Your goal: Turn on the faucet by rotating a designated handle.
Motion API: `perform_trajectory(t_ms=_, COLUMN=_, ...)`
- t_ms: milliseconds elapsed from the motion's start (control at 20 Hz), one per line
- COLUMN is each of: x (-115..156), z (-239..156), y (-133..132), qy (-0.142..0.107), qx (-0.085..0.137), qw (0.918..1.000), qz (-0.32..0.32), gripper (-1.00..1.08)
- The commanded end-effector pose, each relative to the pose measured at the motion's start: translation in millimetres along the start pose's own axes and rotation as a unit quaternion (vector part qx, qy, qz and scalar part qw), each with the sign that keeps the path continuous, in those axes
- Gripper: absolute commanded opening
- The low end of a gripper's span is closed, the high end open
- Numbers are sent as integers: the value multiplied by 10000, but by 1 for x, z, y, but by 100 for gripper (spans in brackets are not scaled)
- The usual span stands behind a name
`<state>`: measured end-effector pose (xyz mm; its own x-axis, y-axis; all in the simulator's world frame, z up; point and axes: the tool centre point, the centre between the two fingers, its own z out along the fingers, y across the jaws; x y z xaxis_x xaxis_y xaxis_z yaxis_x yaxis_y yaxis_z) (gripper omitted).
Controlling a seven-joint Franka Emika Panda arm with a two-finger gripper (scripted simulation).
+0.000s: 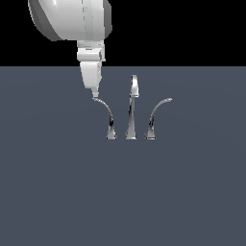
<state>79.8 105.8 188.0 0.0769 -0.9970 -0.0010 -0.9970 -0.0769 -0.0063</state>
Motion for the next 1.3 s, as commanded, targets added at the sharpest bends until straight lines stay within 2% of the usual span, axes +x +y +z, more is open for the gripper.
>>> perform_trajectory(t_ms=0, x=8, z=11, y=-7, qy=12, qx=-31, qw=9998, qz=197, gripper=-100)
perform_trajectory(t_ms=550, x=16, z=18, y=-17, qy=13, qx=-31, qw=9991, qz=420, gripper=-100)
perform_trajectory(t_ms=600, x=3, z=-1, y=-22, qy=-12, qx=108, qw=9994, qz=337, gripper=-100)
perform_trajectory(t_ms=1250, x=-5, z=15, y=19, qy=4, qx=-11, qw=9992, qz=409, gripper=-100)
